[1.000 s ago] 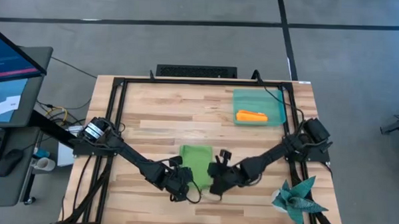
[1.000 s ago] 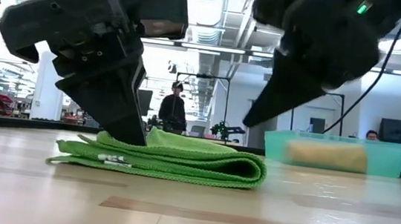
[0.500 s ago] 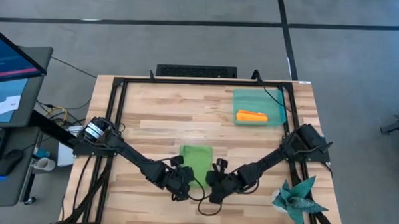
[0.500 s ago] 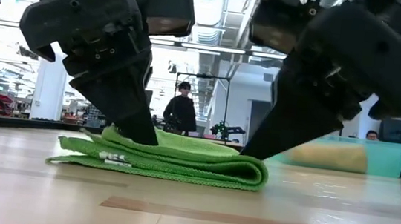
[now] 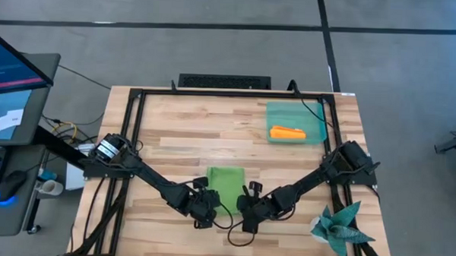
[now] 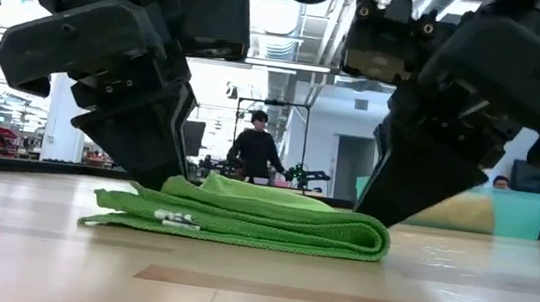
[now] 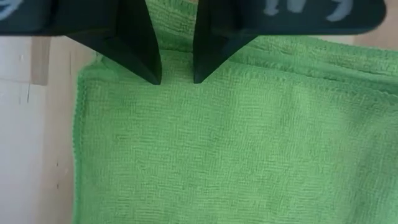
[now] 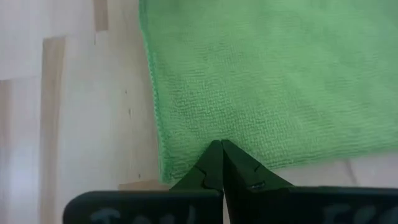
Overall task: Roll microfiber towels into tight, uniform cylinder then place into a basket
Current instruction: Fold the green towel, then roll the green towel
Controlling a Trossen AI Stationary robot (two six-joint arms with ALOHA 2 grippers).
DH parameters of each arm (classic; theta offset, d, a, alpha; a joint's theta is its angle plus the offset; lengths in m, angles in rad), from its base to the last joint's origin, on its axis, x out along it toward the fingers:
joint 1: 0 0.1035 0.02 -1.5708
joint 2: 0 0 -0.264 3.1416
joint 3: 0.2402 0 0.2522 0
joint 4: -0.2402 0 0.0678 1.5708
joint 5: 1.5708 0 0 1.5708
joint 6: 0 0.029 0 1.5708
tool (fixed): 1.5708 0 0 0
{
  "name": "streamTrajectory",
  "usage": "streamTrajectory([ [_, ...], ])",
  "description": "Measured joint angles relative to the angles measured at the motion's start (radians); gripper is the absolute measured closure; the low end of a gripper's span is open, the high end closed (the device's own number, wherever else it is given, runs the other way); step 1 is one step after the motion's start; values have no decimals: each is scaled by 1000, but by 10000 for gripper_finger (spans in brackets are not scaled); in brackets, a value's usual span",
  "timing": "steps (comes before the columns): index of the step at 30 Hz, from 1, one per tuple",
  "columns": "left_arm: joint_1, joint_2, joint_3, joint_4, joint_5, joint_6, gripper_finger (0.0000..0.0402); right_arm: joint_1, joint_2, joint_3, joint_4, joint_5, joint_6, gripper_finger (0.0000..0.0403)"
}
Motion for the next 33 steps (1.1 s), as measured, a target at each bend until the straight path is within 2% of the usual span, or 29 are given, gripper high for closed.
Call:
streamTrajectory([
  [8, 1, -19, 0, -47, 38, 36, 292, 4, -68, -1, -63, 29, -43, 384],
  [14, -22, -120, 0, -181, -56, 18, 292, 51, -162, -1, -182, 129, -34, 379],
  [20, -117, -179, 1, -207, -104, 36, 292, 154, -233, 0, -169, 248, -49, 381],
  [27, -208, -176, 1, -190, -204, -5, 292, 229, -179, 1, -62, 282, -48, 374],
  [33, -215, -175, 1, -151, -173, 42, 288, 222, -95, 0, 33, 278, -53, 358],
])
